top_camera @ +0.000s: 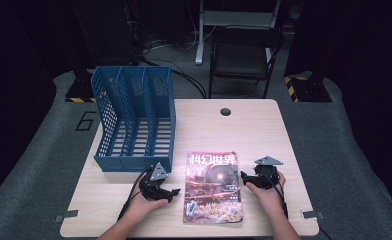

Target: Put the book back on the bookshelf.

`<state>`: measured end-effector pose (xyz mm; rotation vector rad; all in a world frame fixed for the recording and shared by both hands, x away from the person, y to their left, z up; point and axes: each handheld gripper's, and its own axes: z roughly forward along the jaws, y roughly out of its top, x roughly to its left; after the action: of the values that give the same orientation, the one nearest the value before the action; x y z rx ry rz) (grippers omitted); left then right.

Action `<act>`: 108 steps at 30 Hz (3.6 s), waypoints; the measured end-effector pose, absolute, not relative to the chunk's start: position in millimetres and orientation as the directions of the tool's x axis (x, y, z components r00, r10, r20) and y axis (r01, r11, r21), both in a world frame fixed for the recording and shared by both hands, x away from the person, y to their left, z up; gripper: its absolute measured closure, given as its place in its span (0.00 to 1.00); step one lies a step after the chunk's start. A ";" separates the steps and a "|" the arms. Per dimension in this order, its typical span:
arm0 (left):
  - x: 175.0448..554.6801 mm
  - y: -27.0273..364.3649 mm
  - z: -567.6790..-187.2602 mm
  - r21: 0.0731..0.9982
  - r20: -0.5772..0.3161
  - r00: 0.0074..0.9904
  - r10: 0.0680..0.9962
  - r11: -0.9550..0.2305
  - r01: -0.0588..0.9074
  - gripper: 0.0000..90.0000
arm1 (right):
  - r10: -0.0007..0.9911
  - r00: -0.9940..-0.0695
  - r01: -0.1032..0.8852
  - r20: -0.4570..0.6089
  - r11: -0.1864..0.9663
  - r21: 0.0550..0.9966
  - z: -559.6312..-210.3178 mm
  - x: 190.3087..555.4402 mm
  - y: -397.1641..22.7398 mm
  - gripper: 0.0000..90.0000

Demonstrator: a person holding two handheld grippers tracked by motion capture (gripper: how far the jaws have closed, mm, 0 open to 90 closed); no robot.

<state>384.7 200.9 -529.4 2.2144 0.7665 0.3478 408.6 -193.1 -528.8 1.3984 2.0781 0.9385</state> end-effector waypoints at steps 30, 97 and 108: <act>386.9 201.7 -521.4 0.717 -0.028 0.717 0.697 -0.486 0.500 0.41 | 0.930 -0.364 0.659 0.051 0.219 0.720 -519.1 400.7 -195.1 0.51; 362.5 144.0 -515.6 0.677 -0.116 0.793 0.598 -0.537 0.504 0.42 | 0.856 -0.491 0.661 0.162 0.245 0.709 -514.7 396.5 -153.2 0.51; 358.2 143.3 -519.1 0.702 -0.108 0.794 0.598 -0.520 0.487 0.41 | 0.881 -0.439 0.690 0.179 0.202 0.695 -516.9 399.9 -149.6 0.48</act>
<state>358.2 143.3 -519.1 2.2205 0.7986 0.1875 399.9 -149.6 -516.9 1.4923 2.2209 1.0679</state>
